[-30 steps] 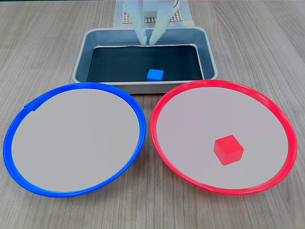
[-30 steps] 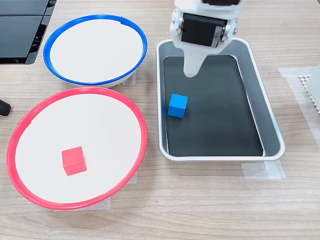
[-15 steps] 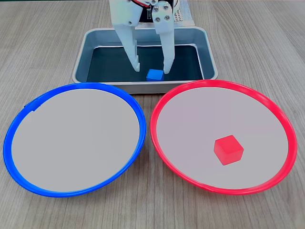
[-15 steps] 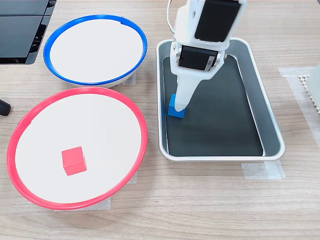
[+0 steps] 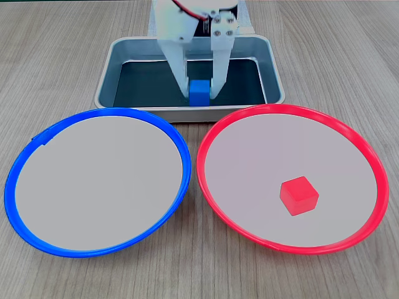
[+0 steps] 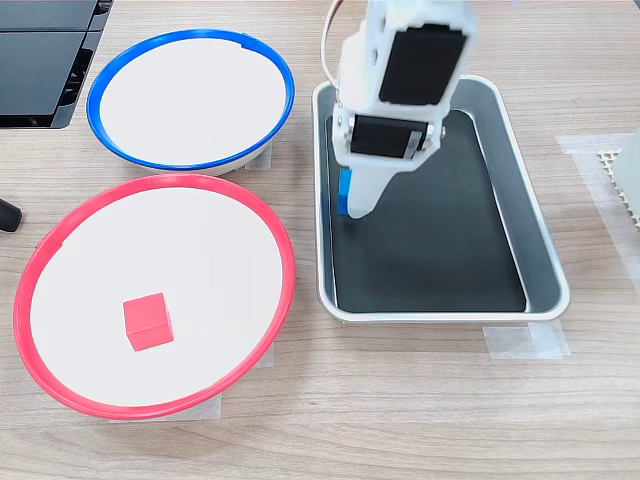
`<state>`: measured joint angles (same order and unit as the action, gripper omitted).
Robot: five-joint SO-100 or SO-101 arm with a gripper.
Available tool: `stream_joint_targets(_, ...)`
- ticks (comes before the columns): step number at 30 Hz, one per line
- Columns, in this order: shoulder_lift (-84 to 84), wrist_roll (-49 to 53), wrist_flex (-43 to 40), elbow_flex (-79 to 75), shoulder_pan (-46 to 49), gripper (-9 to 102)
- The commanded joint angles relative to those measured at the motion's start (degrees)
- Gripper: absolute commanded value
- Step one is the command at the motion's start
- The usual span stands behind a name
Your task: Move two blocks tray to matching dishes
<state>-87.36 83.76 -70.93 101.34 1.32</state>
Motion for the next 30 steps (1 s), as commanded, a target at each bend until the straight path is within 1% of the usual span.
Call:
stream_joint_targets(1, -3.4, -6.3, -9.1, -12.1, 0.4, 0)
stream_joint_targets(4, -0.4, -13.0, -8.3, -25.0, 3.1, 0)
stream_joint_targets(7, 6.5, -14.3, -5.6, -34.6, 7.2, 0)
stream_joint_targets(10, 13.4, -13.6, 0.4, -37.8, 10.5, 0)
stream_joint_targets(13, 18.8, -11.1, 5.6, -37.8, 12.2, 0)
stream_joint_targets(15, 21.4, -9.8, 9.1, -36.9, 13.1, 2)
stream_joint_targets(16, 22.3, -9.0, 10.8, -36.2, 13.4, 4)
stream_joint_targets(17, 22.9, -8.5, 12.7, -35.2, 13.6, 8)
stream_joint_targets(19, 23.6, -6.6, 15.8, -33.0, 13.9, 18)
stream_joint_targets(20, 23.7, -5.2, 17.3, -31.7, 14.1, 27)
stream_joint_targets(22, 23.3, -5.2, 17.8, -31.3, 14.2, 28)
stream_joint_targets(23, 22.4, -6.8, 17.8, -31.4, 14.2, 24)
stream_joint_targets(25, 19.2, -14.2, 17.8, -31.0, 13.7, 8)
stream_joint_targets(26, 15.6, -23.6, 18.1, -29.9, 13.2, 0)
stream_joint_targets(28, 8.9, -30.8, 17.6, -26.0, 12.4, 0)
stream_joint_targets(29, 4.6, -34.3, 18.5, -22.3, 12.0, 0)
stream_joint_targets(30, 0.4, -40.4, 21.5, -18.1, 11.4, 0)
